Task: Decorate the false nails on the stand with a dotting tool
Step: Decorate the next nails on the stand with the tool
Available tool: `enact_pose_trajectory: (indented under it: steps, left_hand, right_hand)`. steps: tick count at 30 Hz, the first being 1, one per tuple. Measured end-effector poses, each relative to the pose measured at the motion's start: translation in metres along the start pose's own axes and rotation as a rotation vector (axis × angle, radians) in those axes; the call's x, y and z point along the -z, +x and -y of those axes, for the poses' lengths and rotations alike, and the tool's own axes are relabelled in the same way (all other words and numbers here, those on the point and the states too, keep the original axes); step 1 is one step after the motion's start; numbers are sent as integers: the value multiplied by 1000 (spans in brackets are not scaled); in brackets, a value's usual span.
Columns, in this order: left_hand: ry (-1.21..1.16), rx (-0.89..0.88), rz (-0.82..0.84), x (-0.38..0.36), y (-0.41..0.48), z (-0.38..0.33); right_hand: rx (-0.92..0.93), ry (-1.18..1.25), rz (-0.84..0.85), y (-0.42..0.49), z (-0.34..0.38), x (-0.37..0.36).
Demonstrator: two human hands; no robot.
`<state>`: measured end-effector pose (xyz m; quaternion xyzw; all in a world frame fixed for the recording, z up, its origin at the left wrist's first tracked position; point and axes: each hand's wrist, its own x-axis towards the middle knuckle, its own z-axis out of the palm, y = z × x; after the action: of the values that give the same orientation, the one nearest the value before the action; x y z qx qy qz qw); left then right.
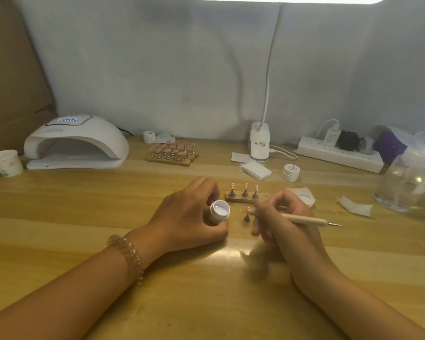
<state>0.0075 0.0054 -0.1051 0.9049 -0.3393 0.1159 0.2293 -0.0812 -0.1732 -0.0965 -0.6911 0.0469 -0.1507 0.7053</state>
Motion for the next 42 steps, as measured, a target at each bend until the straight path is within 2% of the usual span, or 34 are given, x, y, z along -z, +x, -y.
enact_pose_trajectory:
  steps: [4,11,16,19,23,29,36,39,42]
  left_hand:
    - [17,-91,6,-1,-1,-11]
    - [40,-143,-19,-2,-1,-13]
    - [52,-178,-51,-4,-1,-17]
    - [54,-176,-59,-4,-2,-17]
    - [75,-153,-62,-5,-2,-16]
    - [78,-138,-41,-5,-2,-16]
    - [45,-94,-11,-5,-1,-15]
    - [20,-14,-55,-5,0,-10]
    - [43,140,-113,-5,5,1]
  right_hand:
    - [-3,-71,49,-1,-3,-2]
    - [34,-162,116,1,-7,-4]
    - [60,-200,130,-1,-7,-6]
    - [65,-180,83,0,-7,-4]
    - [26,-101,28,1,-5,-1]
    - [13,-146,69,1,-3,-3]
    - [-30,-62,22,2,-3,0]
    - [-11,-8,-17,1,-3,0]
    - [43,23,-96,3,-1,2]
